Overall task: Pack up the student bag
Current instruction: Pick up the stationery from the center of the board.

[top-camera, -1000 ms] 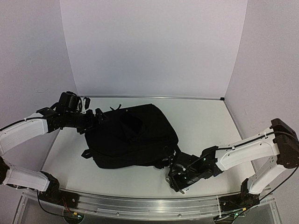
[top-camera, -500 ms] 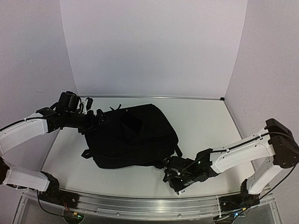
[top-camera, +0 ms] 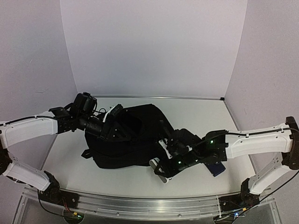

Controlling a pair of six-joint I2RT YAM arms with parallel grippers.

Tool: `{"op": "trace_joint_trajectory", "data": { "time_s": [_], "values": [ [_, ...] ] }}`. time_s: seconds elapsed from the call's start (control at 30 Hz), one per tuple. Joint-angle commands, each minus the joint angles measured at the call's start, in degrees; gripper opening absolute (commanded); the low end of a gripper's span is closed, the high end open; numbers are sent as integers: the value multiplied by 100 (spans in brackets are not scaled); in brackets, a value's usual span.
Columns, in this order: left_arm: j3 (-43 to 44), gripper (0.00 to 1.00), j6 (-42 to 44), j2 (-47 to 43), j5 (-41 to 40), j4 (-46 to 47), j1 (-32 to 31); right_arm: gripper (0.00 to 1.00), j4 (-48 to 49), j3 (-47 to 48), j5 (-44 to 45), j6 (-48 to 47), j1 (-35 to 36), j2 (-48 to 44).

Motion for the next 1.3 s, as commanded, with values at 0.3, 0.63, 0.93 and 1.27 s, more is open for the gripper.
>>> {"op": "trace_joint_trajectory", "data": {
  "time_s": [0.3, 0.63, 0.93, 1.27],
  "values": [
    [816, 99, 349, 595, 1760, -82, -653, 24, 1129, 651, -3499, -367, -1084, -679],
    [1046, 100, 49, 839, 2000, 514, -918, 26, 1485, 751, -4385, -234, -1085, -448],
    [1193, 75, -155, 1175, 2299, 625, -1209, 26, 1654, 630, -4569, -199, -1083, -373],
    [1126, 51, -390, 1223, 2476, 914, -1284, 26, 1729, 593, -4568, -198, -1086, -322]
  ]
}}
